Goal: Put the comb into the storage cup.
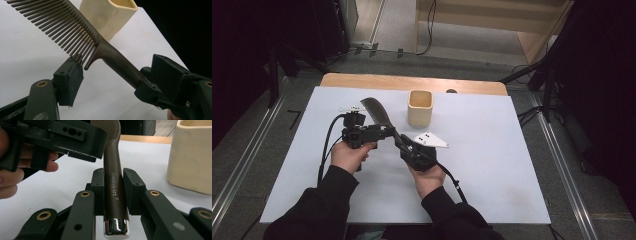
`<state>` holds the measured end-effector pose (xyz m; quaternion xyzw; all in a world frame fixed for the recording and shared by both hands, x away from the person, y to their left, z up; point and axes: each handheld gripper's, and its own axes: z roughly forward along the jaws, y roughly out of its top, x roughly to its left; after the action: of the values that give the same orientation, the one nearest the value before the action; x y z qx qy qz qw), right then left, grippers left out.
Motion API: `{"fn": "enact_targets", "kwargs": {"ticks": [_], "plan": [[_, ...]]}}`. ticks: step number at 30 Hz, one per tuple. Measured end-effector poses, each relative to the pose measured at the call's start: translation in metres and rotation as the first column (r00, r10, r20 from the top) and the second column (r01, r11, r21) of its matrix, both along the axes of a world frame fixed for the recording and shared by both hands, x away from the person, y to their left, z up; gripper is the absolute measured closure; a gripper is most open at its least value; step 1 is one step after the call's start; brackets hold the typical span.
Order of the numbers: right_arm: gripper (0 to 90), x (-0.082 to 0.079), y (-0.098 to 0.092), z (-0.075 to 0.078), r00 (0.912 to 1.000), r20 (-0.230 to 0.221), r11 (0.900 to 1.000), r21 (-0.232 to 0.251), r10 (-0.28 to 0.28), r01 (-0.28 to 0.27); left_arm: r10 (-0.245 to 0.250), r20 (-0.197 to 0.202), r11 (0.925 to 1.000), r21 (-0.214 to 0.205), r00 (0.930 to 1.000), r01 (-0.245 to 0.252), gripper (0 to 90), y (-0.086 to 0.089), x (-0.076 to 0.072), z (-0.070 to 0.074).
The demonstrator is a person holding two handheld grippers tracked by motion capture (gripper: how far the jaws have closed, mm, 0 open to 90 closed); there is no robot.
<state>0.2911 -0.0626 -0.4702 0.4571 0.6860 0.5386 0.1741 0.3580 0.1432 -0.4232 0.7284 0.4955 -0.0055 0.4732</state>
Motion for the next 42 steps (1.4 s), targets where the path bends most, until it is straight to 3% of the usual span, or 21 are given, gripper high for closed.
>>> {"fn": "enact_targets", "kwargs": {"ticks": [13,23,27,33,42], "plan": [[70.2,0.000,0.006,0.000,0.9999,0.011,0.9998,0.014,-0.013,0.013,0.044,0.000,0.9990,-0.003,0.9990,-0.044,30.0,-0.007,0.006,-0.005],[70.3,0.000,0.010,0.000,0.9997,0.014,0.9995,0.024,-0.021,0.021,0.076,-0.003,0.9971,0.008,0.9971,-0.076,40.1,-0.009,0.006,-0.007],[70.2,0.000,0.011,0.000,0.9996,0.015,0.9994,0.024,-0.026,0.025,0.085,-0.017,0.9964,-0.007,0.9962,-0.085,44.0,-0.007,0.006,-0.009],[70.2,0.000,0.013,-0.001,0.9994,0.016,0.9989,0.037,-0.030,0.029,0.098,-0.053,0.9926,-0.066,0.9937,-0.102,51.6,-0.004,0.008,-0.011],[70.2,0.001,0.016,-0.004,0.9996,0.008,0.9993,0.028,-0.026,0.026,0.088,-0.062,0.9929,-0.075,0.9942,-0.093,59.6,-0.003,0.008,-0.010]]}}
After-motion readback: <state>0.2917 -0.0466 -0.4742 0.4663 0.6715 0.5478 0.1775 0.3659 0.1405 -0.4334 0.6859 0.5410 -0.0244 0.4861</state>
